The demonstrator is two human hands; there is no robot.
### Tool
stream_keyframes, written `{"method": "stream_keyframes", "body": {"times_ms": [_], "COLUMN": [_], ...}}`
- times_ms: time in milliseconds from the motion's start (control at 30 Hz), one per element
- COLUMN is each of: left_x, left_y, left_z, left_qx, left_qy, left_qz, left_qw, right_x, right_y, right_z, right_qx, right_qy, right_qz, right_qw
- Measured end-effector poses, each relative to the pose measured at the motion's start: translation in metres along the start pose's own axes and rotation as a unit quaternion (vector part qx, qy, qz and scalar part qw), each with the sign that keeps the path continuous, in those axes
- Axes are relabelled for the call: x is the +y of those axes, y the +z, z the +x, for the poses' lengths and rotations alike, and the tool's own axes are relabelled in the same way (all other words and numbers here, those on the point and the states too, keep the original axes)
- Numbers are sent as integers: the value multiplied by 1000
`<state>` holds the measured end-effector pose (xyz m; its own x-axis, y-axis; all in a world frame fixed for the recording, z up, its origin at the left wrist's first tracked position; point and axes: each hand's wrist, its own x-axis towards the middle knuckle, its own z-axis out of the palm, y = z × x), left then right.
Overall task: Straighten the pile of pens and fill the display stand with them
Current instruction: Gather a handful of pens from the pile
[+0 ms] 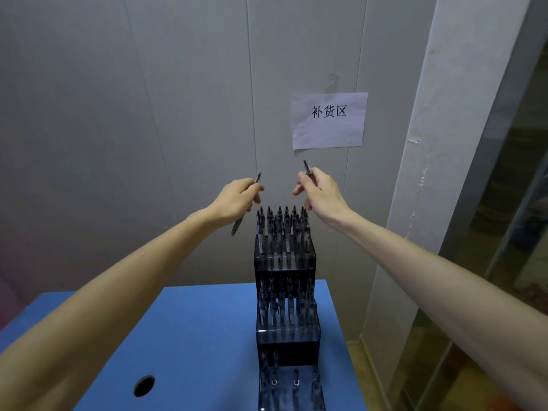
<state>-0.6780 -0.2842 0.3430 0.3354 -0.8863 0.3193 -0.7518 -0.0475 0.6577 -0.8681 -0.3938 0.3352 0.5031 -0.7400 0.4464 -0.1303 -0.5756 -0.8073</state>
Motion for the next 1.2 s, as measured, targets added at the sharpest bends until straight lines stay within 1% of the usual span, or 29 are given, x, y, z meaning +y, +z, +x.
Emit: {"method": "stream_keyframes", "body": {"times_ms": [100,233,300,433,533,633,733,867,1067,1200], "left_x": [3,4,4,2,1,2,-1,-10,-22,-30], "left_y": [5,17,24,40,56,73,87,103,121,138], "left_z": [-14,-38,-50,-78,-101,-122,-142,-166,-187,-202], "left_qx": [32,89,111,125,122,120,116,91,68,18], "left_qy": [40,79,81,51,38,28,34,34,23,26], "left_qz": [16,25,16,-46,-87,-122,-131,-127,-121,-117], "left_qw": [999,993,990,990,988,985,984,987,990,993], "right_x": [-3,4,11,28,40,52,61,63,75,87], "right_y": [-5,-11,-13,-18,-16,-11,-5,1,9,14], "right_z": [-14,-36,-47,-74,-99,-123,-145,-171,-196,-211], "right_qx": [30,44,41,28,21,30,19,-17,-27,-29], "right_qy": [1,-7,-12,-36,-40,-35,-32,-16,36,69], "right_qz": [2,-45,-65,-95,-98,-87,-40,5,10,18], "right_qw": [1000,998,997,994,994,995,998,1000,999,997]}}
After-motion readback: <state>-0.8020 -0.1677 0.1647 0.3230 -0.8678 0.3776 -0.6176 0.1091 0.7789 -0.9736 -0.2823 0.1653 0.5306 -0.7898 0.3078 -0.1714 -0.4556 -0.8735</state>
